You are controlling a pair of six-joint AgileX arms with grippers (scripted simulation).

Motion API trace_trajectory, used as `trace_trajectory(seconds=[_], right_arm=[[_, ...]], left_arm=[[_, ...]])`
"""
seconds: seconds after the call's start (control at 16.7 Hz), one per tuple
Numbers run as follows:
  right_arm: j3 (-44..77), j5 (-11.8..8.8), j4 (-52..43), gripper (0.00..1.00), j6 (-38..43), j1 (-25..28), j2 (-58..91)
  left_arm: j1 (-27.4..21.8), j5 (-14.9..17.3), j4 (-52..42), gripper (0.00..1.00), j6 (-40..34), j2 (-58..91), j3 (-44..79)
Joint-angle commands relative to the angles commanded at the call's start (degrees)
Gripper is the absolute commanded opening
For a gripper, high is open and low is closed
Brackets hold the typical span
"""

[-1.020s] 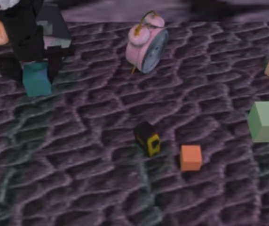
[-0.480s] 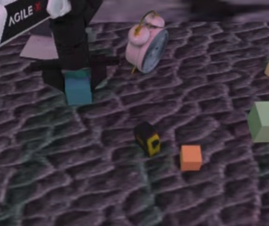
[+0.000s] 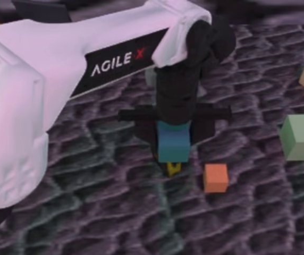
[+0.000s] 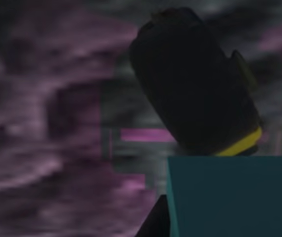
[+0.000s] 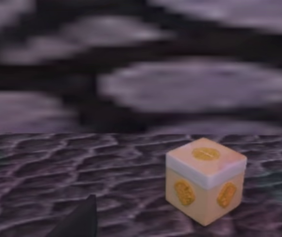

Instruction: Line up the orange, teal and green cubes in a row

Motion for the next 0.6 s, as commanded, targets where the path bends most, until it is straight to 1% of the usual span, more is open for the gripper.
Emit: trace_trajectory(seconds=[0.12,0.36,0.48,0.6], right_arm=[[0.00,0.00,0.00,1.00,0.00,0.00,0.00],[0.00,0.00,0.00,1.00,0.00,0.00,0.00],[0.00,0.00,0.00,1.00,0.00,0.00,0.00],[0.00,0.00,0.00,1.00,0.00,0.00,0.00]], left_arm=[[-1.02,-0.05,0.09,0.00,-0.99,-0.39,-0.24],[-0.89,-0.01,0.28,0.00,-0.80,-0.10,-0.23],[-0.95,-0.03,2.41,0.00,-0.75,0.32,-2.22],[-0.92,-0.03,6.88,0.00,-0.87,1.06,-5.44]])
